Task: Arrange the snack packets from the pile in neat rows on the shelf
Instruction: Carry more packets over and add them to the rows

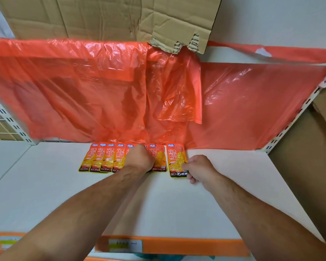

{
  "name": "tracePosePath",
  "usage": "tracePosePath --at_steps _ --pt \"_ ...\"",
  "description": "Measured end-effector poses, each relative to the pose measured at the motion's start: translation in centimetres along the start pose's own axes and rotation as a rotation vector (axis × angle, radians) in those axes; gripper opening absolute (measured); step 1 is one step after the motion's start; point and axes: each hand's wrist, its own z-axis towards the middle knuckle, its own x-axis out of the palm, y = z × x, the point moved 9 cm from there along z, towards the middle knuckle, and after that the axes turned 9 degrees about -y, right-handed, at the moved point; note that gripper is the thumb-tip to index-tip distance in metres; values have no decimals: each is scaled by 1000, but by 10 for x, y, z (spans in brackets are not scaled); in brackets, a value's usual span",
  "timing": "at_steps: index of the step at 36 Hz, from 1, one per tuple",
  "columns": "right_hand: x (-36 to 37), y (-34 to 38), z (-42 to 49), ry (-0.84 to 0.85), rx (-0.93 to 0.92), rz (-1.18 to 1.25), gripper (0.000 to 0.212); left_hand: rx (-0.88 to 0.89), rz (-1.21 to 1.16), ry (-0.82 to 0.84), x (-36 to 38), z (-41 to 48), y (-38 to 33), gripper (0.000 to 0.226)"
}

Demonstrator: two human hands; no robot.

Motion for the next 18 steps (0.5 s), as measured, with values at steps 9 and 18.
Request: tracePosePath --at_steps 9,18 --pt "12 10 7 -14 34 -29 14 220 118 -130 -34 -14 -9 32" --pt "27 20 16 -82 69 -112 18 350 123 -272 -60 -16 4 24"
